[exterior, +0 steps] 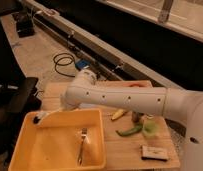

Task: Place brush in tray

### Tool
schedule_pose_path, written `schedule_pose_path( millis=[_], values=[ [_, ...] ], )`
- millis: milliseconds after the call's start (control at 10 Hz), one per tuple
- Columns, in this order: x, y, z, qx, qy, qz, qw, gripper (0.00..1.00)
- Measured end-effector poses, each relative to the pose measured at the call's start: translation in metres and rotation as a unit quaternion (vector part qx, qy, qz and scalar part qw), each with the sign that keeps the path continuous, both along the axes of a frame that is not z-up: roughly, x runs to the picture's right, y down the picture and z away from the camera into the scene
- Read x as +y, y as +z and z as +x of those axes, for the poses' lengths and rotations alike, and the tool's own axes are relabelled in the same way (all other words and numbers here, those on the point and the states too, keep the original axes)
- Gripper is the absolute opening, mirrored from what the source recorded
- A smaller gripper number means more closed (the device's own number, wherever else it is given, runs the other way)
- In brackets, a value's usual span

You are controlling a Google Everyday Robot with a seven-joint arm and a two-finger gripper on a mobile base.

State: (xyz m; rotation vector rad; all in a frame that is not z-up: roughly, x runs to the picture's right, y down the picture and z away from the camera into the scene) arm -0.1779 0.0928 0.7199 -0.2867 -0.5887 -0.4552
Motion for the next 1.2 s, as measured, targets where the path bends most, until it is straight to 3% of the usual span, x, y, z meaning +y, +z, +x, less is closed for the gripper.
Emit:
schedule_pose_path(
  millis=[200, 600, 700, 900, 1000, 1200],
  values=[
    [0.018, -0.007, -0.002, 0.001, -0.03, -0.02, 0.9993, 0.25],
    [0.037, -0.002, -0.004, -0.015, -0.062, -0.056, 0.9964, 0.61],
    [0.042, -0.002, -0.007, -0.02, -0.083, -0.064, 0.9943, 0.63],
    [0.054, -0.004, -0.016, -0.033, -0.141, -0.074, 0.9868, 0.63],
    [0.056, -0.004, -0.017, -0.037, -0.152, -0.076, 0.9848, 0.63],
    [0.056, -0.004, -0.017, -0.037, -0.155, -0.078, 0.9842, 0.63]
  ],
)
